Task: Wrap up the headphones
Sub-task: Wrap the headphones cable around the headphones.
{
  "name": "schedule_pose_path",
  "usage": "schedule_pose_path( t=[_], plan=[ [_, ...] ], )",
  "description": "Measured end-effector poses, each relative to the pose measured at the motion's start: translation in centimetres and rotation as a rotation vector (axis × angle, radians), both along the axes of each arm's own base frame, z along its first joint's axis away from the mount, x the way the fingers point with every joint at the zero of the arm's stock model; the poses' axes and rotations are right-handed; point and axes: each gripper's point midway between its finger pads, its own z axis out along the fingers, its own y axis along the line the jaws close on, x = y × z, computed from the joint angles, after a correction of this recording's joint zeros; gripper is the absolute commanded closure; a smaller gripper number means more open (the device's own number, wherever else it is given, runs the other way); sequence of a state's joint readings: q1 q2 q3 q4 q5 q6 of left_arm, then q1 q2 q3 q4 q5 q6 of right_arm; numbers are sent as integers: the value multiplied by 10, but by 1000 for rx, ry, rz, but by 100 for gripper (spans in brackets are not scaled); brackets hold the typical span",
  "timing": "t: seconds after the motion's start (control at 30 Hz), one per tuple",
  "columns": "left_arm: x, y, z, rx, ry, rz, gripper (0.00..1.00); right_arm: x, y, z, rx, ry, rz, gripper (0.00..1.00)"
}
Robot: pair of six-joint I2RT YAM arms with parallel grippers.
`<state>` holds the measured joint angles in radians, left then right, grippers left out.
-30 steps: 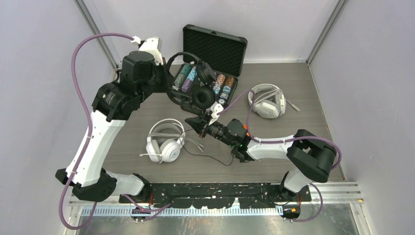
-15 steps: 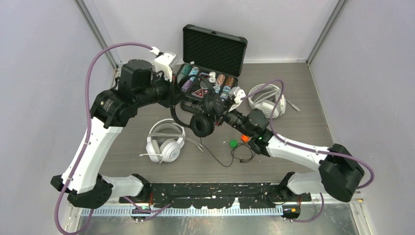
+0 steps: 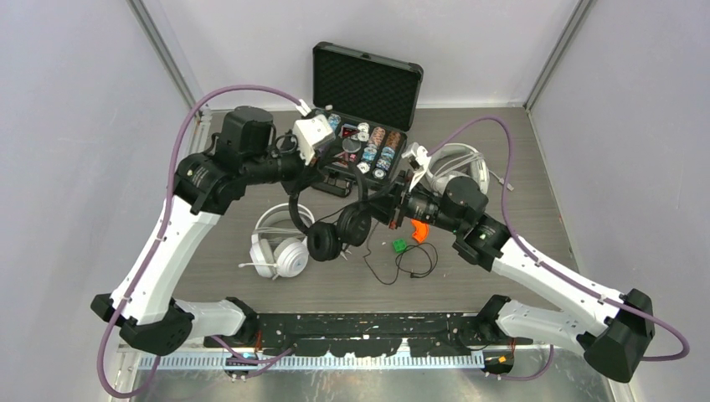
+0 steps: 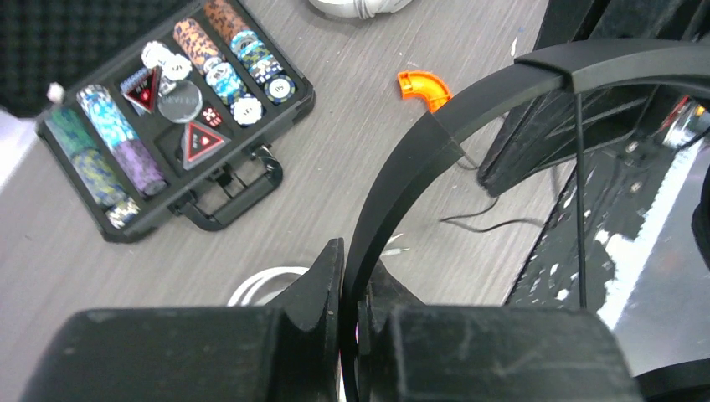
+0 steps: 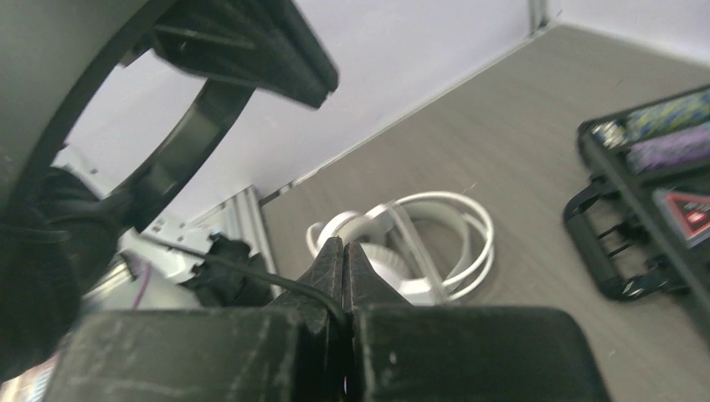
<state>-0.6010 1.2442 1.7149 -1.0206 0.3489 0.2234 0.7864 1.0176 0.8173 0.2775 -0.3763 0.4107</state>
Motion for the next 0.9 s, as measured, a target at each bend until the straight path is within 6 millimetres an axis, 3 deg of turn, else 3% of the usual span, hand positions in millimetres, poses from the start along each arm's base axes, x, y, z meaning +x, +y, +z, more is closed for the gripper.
schedule_pose_path(
  t=[0.2, 0.4, 0.67, 0.9],
  plan=[
    [7, 0, -14, 151, -121, -128, 100, -15, -11, -12, -50, 93, 28, 99],
    [22, 6, -26, 302, -219, -162, 100, -31, -10, -11, -70, 152, 106, 100],
    [54, 27, -12, 391, -327, 1, 100, -46, -7, -3, -86, 218, 187, 99],
    [69, 36, -6, 385, -345, 136, 100, -43, -1, 15, -68, 251, 195, 99]
  ],
)
